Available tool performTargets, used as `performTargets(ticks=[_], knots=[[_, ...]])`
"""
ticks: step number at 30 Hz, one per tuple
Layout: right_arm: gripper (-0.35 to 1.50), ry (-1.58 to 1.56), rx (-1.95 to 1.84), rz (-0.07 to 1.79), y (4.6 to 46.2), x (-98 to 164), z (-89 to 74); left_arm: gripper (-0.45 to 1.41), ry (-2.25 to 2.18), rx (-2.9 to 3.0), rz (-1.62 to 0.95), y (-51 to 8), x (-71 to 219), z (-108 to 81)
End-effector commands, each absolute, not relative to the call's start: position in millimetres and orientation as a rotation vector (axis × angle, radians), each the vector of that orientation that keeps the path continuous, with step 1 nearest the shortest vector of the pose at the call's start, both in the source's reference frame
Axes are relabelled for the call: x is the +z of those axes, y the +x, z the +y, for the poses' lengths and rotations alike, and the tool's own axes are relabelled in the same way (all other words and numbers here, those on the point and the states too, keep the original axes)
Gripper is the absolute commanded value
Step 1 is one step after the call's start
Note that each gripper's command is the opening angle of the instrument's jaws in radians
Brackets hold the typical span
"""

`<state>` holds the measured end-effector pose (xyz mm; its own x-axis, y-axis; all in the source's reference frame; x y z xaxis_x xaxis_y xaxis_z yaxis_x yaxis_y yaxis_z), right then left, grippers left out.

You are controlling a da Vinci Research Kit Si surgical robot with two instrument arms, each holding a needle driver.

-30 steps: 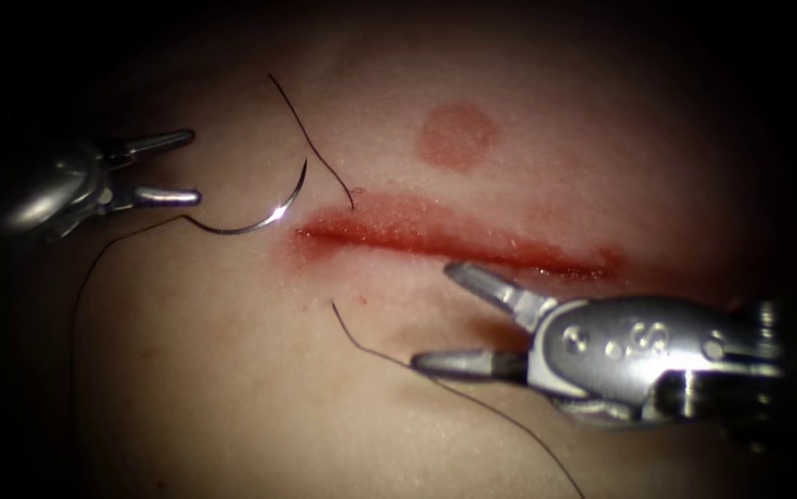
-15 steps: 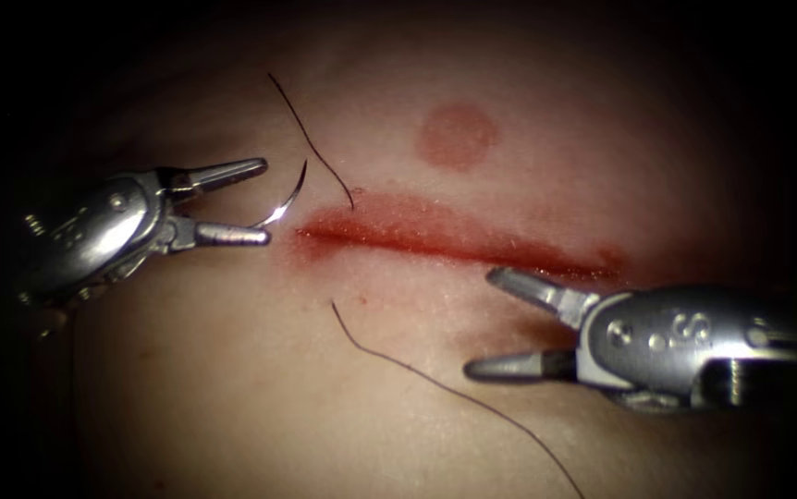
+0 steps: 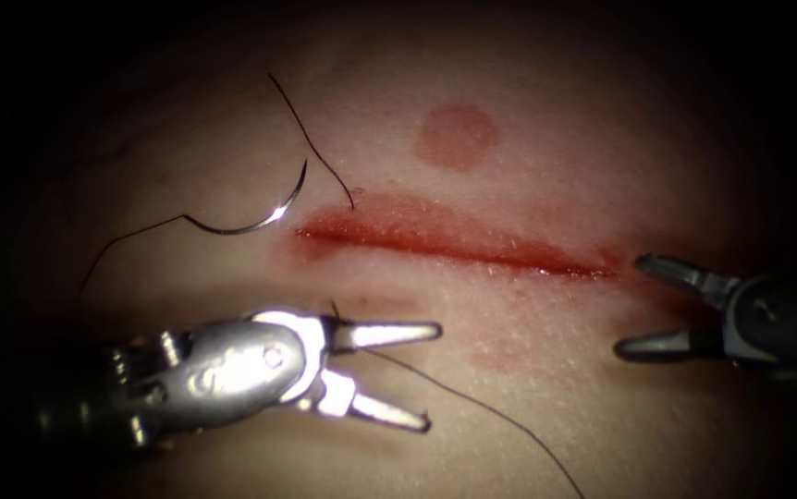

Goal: Wound Closure
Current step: Grab the long suture end with the left gripper.

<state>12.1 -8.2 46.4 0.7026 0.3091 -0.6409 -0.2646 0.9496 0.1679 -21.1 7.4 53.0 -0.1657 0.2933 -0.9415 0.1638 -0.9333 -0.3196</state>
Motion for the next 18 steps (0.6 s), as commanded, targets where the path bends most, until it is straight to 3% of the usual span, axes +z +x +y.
performTargets(ticks=[1, 8, 18], knots=[[1.25, 0.062, 0.334, 0.71, 11.7, 47, -8.4, 0.34, -1.957, 2.29, -0.556, -22.8, 53, 6.5], [1.25, 0.056, 0.365, 0.679, 10.9, 47, -8.1, 0.26, -1.795, 2.474, -0.545, -30.5, 53, 2.7], [1.25, 0.057, 0.364, 0.682, 11.0, 47, -8.3, 0.21, -1.746, 2.633, -0.564, -33.0, 58, 2.7]])
